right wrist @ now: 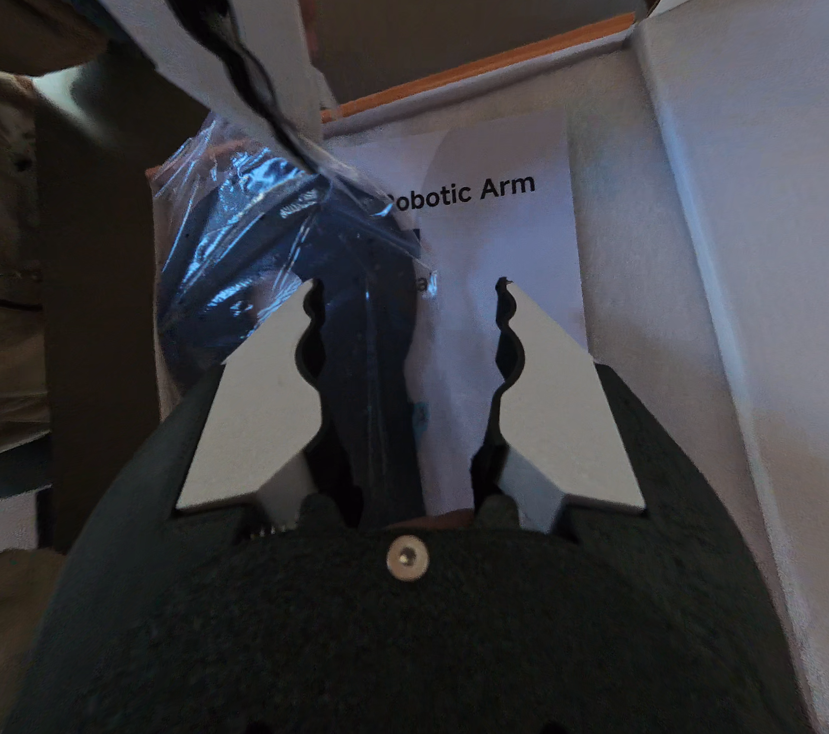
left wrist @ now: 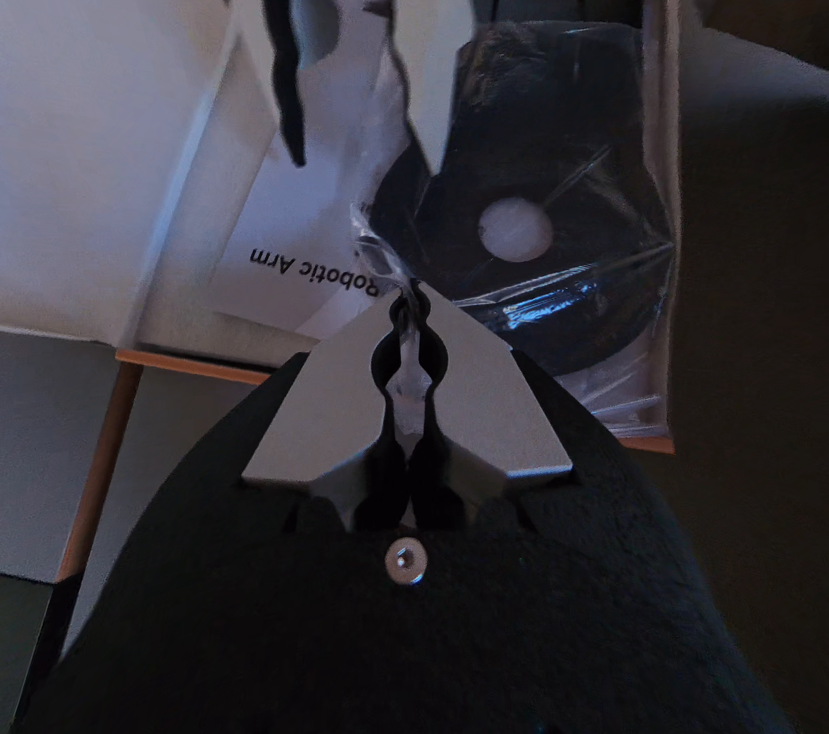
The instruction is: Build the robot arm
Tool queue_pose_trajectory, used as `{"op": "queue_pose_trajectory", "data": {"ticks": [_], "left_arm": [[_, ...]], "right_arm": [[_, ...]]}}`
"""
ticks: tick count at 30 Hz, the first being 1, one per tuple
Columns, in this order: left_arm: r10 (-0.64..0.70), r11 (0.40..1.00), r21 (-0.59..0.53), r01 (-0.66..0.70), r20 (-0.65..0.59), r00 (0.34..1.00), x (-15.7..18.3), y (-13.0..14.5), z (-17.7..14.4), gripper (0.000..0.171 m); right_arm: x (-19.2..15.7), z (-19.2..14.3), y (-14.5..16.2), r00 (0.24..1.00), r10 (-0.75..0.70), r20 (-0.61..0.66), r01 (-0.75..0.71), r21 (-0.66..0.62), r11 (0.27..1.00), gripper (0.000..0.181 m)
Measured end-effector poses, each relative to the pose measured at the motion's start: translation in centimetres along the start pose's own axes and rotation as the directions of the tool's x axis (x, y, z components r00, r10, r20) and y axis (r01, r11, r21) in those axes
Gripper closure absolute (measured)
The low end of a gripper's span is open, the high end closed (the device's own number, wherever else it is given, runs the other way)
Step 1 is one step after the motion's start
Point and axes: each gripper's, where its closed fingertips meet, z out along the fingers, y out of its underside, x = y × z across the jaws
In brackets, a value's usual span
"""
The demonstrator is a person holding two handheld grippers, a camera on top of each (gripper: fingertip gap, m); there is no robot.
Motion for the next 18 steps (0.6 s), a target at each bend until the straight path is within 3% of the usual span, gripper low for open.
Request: {"op": "queue_pose_trajectory", "data": {"ticks": [4, 9, 15, 18], "left_arm": [[0.058, 0.997, 0.06, -0.058, 0.006, 0.998, 0.8, -1.1, -0.9, 0.171], [0.07, 0.991, 0.114, -0.07, 0.006, 0.998, 1.1, -2.7, -2.6, 0.171], [0.049, 0.987, 0.15, -0.047, -0.01, 0.999, 1.4, -3.0, -2.8, 0.171], [-0.096, 0.979, 0.176, 0.102, -0.043, 0.994, 0.6, -2.4, -2.8, 0.167]], "right_arm": [[-0.5, 1.6, 0.6, 0.987, 0.055, 0.148, -0.039, -0.104, 0.994, 0.109], [-3.2, 2.0, 1.0, 0.921, 0.138, 0.365, -0.073, -0.186, 0.98, 0.14], [-3.7, 1.8, 1.6, 0.878, 0.189, 0.441, -0.082, -0.25, 0.965, 0.162], [-3.6, 0.2, 1.1, 0.894, 0.14, 0.425, -0.052, -0.211, 0.976, 0.167]]}}
